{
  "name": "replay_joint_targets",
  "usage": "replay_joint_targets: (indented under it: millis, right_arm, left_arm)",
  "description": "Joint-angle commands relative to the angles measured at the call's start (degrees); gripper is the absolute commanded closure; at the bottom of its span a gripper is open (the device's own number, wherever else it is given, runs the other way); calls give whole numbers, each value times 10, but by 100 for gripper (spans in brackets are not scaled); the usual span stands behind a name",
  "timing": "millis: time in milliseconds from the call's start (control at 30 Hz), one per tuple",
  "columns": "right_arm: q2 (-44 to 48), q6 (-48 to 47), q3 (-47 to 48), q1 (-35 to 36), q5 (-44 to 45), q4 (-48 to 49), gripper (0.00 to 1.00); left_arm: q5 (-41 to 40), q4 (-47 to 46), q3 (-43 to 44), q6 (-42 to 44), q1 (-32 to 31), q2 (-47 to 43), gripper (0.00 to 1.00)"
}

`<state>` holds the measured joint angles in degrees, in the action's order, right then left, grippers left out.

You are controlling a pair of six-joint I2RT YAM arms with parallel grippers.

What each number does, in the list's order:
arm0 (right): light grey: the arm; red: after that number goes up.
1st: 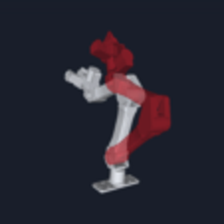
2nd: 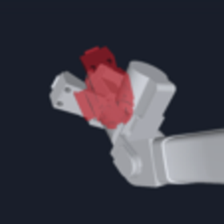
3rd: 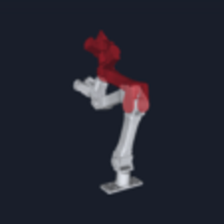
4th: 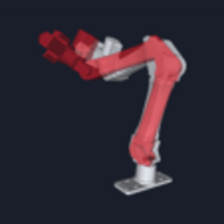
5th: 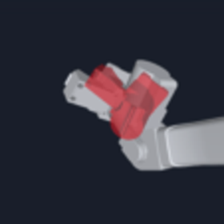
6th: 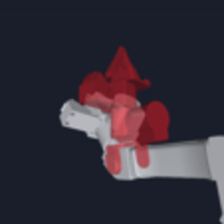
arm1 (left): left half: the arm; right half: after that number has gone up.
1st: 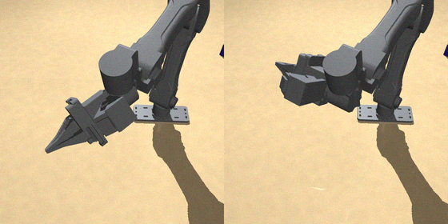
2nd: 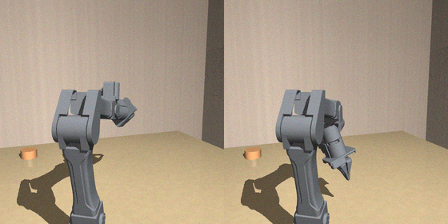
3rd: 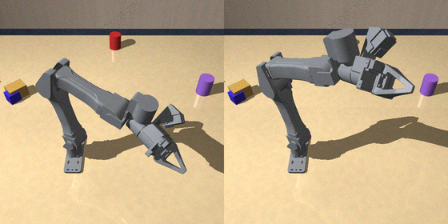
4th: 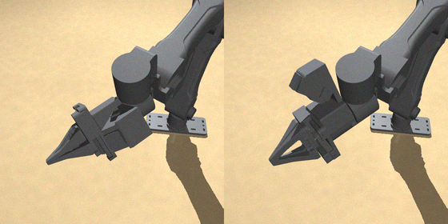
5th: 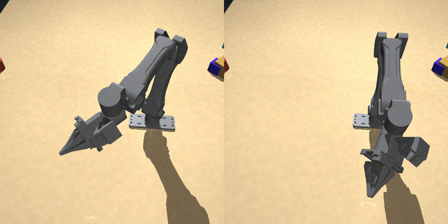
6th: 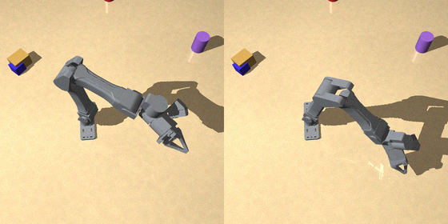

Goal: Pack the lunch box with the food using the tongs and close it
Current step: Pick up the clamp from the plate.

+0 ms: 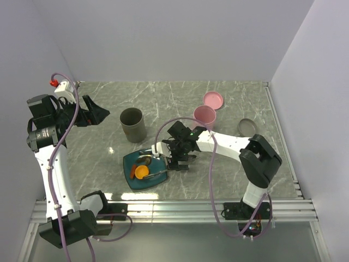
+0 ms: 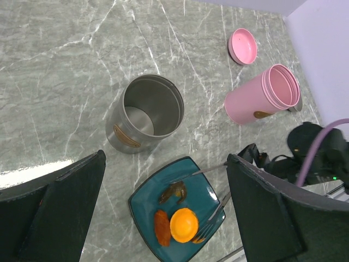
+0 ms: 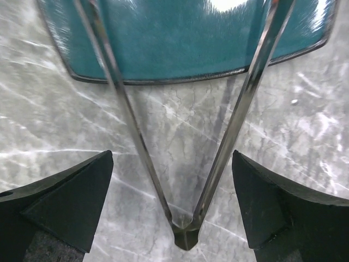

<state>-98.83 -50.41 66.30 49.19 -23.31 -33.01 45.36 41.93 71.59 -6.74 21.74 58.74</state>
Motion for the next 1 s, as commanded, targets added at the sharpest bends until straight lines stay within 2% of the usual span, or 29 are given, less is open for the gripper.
replay_joint_targets:
  millis: [0, 267, 500, 967]
  right_arm:
    - [-25, 5, 21, -1, 26, 11, 4]
    - [-56, 15, 20, 0, 38, 46, 4]
    - [-66, 27, 23, 2, 5, 66, 4]
    - [-71, 26, 5, 1, -22, 95, 11]
  left_arm:
    - [17, -3, 10, 1, 1, -10, 1]
    - [17, -10, 8, -1, 2, -5, 0]
    - [17, -13, -1, -1, 1, -4, 1]
    - [18, -8, -8, 9, 1, -4, 1]
